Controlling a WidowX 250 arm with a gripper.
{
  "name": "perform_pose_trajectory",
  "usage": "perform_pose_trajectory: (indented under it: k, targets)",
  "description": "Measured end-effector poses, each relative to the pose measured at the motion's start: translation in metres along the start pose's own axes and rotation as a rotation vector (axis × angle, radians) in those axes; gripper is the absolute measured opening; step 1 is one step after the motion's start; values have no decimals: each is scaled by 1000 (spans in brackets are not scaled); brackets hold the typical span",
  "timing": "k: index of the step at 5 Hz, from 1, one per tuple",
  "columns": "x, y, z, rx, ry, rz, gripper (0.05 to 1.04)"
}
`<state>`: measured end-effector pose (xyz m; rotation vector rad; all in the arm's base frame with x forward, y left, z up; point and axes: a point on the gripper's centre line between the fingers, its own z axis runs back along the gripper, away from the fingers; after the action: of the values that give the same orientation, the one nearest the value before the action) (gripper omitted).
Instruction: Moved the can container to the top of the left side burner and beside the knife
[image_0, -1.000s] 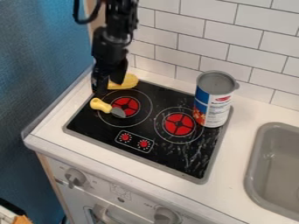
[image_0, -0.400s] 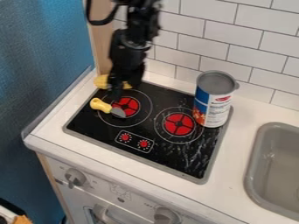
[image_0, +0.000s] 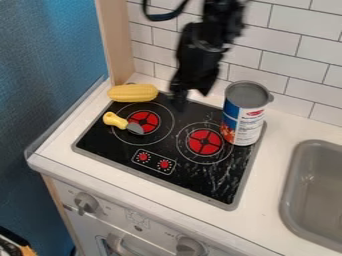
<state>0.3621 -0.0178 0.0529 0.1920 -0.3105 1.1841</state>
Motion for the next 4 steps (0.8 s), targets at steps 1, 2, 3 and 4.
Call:
perform_pose_trajectory:
  k: [1,2,3,4]
  targets:
    - [-28,-15,35,-93,-43,-96,1000]
    - [-52,-22,51,-162,-37,-176,1000]
    - [-76,-35,61,-227,34,-225,1000]
    - [-96,-48,43,-178,130,-230,1000]
